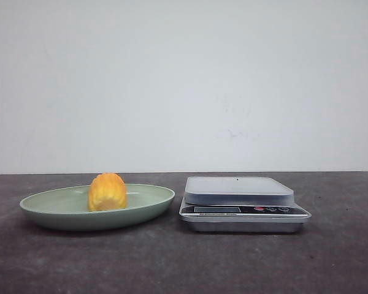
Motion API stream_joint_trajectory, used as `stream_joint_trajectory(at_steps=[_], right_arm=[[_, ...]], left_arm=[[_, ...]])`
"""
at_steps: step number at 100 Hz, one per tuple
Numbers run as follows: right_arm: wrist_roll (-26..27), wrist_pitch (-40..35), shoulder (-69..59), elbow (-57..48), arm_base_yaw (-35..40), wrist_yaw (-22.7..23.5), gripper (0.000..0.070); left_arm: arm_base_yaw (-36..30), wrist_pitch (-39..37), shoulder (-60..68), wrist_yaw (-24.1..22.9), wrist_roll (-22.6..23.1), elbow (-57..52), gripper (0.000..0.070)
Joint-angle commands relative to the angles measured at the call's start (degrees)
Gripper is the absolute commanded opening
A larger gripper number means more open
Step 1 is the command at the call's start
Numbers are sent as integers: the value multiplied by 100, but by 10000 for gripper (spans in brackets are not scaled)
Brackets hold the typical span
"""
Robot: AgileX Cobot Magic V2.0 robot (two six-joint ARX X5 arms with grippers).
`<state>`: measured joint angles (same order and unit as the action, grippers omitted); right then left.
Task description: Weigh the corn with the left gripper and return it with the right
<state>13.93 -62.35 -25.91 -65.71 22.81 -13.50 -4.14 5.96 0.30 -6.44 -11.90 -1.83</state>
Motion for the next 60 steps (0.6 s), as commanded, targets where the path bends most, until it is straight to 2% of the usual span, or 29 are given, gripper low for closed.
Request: stream_joint_trajectory(at_steps=[1,11,60], right_arm=[[63,59,-15,-61,24,-7,6],[66,59,-15,-61,24,-7,6],[63,61,-15,-61,24,-7,6]], left_arm=[[7,101,-11,26,79,107,11],[4,479,-11,31,72,101,11],[2,452,-11,52,72,103,12]])
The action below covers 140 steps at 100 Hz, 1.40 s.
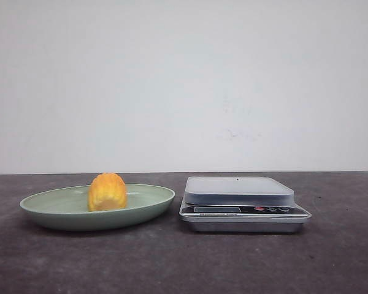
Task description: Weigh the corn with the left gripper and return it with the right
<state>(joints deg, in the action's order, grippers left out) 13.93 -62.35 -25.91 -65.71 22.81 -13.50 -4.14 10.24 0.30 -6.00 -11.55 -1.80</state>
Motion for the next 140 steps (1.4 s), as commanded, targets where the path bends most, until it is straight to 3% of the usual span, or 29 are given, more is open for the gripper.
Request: stream_joint_trajectory(at_steps=[1,55,66,77,89,111,122,140], right_arm=[[63,61,-15,-61,24,-7,6],[61,63,-15,-61,24,-7,6],[-216,227,85,-46,-245,-155,6],[-411,861,306,315,-671,-109,6],[-866,2079,780,1362,-1117,-61,6],[-1637,4306,1851,3707,-1696,693,6],[-1735,4913,2321,4752,-1867,820,6],[-1714,5182,2568,5777,-2055,973,6]], left_arm=[[2,24,-11,7,37,101,12],[2,24,-11,7,37,101,12],[2,24,-11,7,37,101,12],[2,26,-11,7,37,101,12],[2,28,-11,7,37,101,12],[2,28,-11,7,37,101,12],[2,28,-11,7,39,101,11],[2,33,-11,7,37,101,11]])
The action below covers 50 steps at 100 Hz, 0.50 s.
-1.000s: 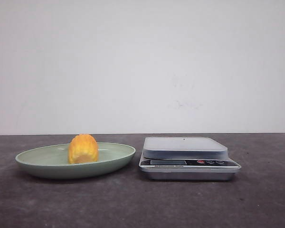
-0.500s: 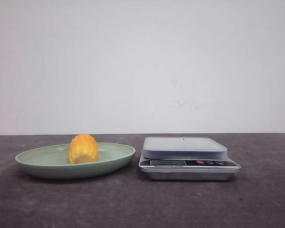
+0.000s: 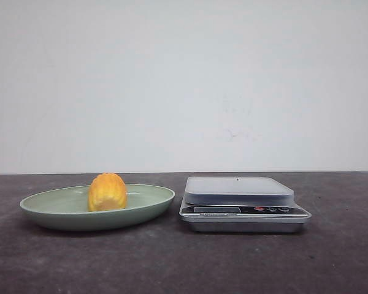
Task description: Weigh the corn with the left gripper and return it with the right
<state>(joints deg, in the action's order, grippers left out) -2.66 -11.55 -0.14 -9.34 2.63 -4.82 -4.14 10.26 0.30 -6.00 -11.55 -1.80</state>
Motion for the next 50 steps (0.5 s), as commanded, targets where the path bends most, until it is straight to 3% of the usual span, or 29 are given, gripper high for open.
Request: stream_joint_trajectory(at_steps=[1,50], right_arm=[[-55,105,-9,175,-46,127,6],[-33,160,-9,859,-111,251,6]], left_arm=[[2,28,-11,7,37,101,12],[2,33,-11,7,37,101,12]])
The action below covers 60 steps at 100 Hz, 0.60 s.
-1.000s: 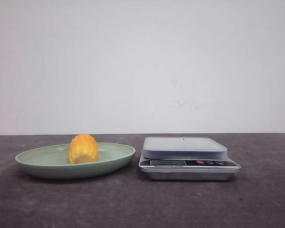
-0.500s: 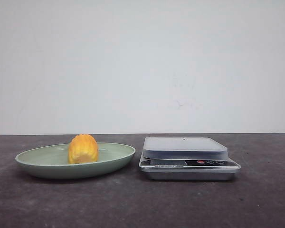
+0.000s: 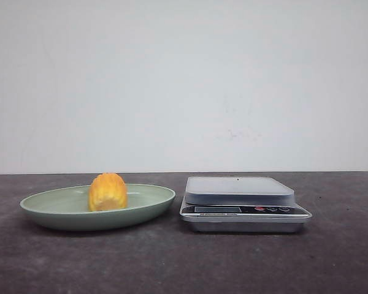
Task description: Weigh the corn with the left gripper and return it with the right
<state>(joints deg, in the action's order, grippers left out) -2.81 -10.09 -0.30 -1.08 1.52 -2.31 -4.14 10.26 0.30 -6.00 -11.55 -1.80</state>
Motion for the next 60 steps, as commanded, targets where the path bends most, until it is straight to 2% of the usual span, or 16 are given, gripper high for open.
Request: stream_joint_trajectory(at_steps=[1,60], right_arm=[[-17,13,7,33,0,-2,6],[-20,109,7,33,0,-9,6]], left_arm=[[2,33,-11,7,37,101,12],[2,33,-11,7,37,101,12]])
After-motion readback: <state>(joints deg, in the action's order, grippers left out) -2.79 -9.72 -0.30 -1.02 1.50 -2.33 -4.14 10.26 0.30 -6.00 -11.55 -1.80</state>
